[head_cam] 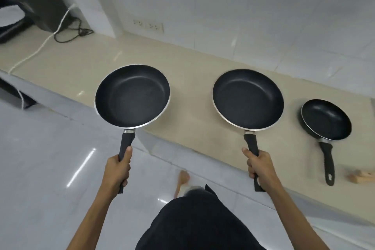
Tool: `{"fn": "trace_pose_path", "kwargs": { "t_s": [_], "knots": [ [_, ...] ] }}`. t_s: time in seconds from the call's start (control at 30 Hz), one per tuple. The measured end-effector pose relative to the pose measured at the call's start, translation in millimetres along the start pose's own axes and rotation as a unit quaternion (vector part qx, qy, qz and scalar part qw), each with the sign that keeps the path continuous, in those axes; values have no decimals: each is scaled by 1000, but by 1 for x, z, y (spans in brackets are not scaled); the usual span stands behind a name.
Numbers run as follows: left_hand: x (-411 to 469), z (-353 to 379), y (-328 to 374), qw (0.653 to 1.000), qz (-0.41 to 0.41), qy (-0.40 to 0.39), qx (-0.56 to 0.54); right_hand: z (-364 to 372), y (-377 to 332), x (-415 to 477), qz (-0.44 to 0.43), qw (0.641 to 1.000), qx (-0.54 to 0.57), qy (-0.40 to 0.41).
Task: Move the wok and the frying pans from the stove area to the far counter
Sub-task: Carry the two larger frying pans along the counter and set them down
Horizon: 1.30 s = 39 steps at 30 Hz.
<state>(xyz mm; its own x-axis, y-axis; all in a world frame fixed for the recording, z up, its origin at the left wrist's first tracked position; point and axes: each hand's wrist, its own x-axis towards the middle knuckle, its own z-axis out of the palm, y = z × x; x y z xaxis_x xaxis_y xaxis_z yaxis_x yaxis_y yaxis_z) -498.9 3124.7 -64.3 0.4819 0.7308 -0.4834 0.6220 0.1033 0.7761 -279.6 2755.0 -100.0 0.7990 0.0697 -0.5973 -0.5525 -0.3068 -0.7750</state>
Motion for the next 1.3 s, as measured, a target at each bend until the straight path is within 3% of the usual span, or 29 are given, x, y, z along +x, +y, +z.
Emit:
{"fn": "trace_pose_path", "kwargs": {
  "t_s": [0.23, 0.57, 0.97, 1.3],
  "knots": [
    [126, 4, 57, 999, 10, -37, 33, 64, -16, 35, 36, 996, 23, 82],
    [230, -13, 119, 988, 33, -127, 77, 121, -35, 62, 64, 989, 13, 136],
    [316, -39, 136, 981, 26, -160, 110, 192, -64, 79, 92, 984, 45, 146],
    [353, -36, 134, 975, 25, -180, 129, 205, -68, 91, 109, 984, 25, 141]
  ]
}}
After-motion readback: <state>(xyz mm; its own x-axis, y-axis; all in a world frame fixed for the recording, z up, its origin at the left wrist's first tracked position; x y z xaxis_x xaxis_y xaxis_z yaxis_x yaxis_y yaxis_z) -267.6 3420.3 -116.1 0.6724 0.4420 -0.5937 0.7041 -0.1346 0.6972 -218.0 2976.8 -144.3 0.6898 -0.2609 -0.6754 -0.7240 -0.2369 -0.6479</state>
